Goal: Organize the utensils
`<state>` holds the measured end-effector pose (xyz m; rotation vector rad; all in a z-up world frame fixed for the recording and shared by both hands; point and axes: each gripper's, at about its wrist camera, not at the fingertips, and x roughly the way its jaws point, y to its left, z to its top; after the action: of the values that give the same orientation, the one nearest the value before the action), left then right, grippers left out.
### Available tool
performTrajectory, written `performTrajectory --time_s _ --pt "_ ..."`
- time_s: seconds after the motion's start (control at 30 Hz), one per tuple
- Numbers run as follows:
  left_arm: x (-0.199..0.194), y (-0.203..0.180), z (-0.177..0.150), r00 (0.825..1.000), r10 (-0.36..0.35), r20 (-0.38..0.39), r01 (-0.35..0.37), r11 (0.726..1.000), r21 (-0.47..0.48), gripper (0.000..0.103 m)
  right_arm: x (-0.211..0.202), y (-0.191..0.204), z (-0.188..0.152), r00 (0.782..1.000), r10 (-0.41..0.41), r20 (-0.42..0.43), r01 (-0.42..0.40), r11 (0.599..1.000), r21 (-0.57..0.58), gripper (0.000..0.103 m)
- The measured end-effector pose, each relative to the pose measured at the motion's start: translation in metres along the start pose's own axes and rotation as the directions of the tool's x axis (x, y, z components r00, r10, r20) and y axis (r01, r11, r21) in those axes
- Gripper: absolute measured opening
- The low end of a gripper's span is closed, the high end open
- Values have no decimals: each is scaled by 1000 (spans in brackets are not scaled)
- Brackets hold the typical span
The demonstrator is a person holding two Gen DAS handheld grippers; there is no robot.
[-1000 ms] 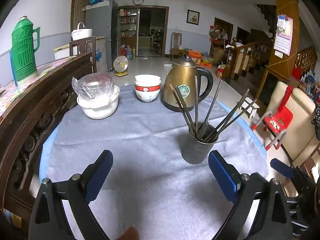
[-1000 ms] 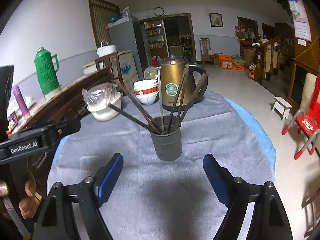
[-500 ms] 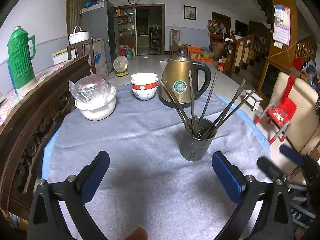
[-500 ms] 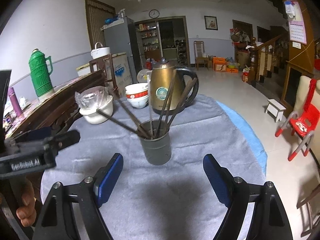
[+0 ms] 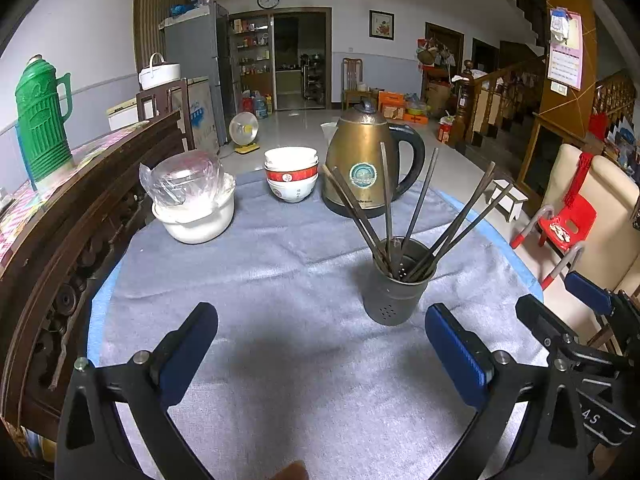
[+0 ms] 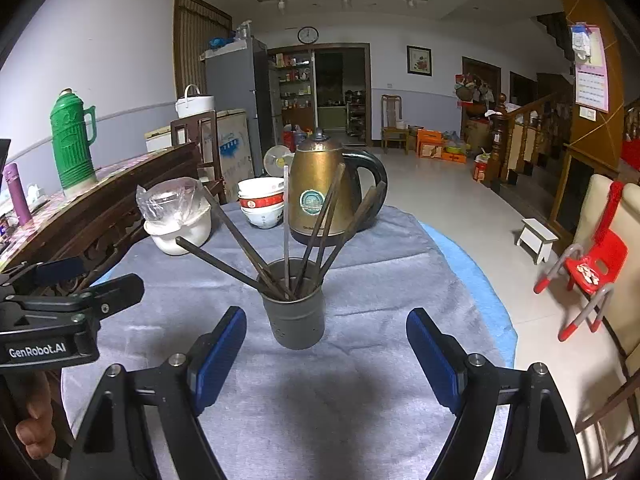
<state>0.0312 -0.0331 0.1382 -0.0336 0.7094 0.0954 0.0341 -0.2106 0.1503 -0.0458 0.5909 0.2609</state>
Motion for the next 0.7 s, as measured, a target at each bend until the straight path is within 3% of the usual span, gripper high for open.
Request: performTrajectory --time_s 0.7 --pt "3 3 4 1000 -2 -9 1 1000 -12 103 -3 4 7 1000 -10 27 10 1000 -22 85"
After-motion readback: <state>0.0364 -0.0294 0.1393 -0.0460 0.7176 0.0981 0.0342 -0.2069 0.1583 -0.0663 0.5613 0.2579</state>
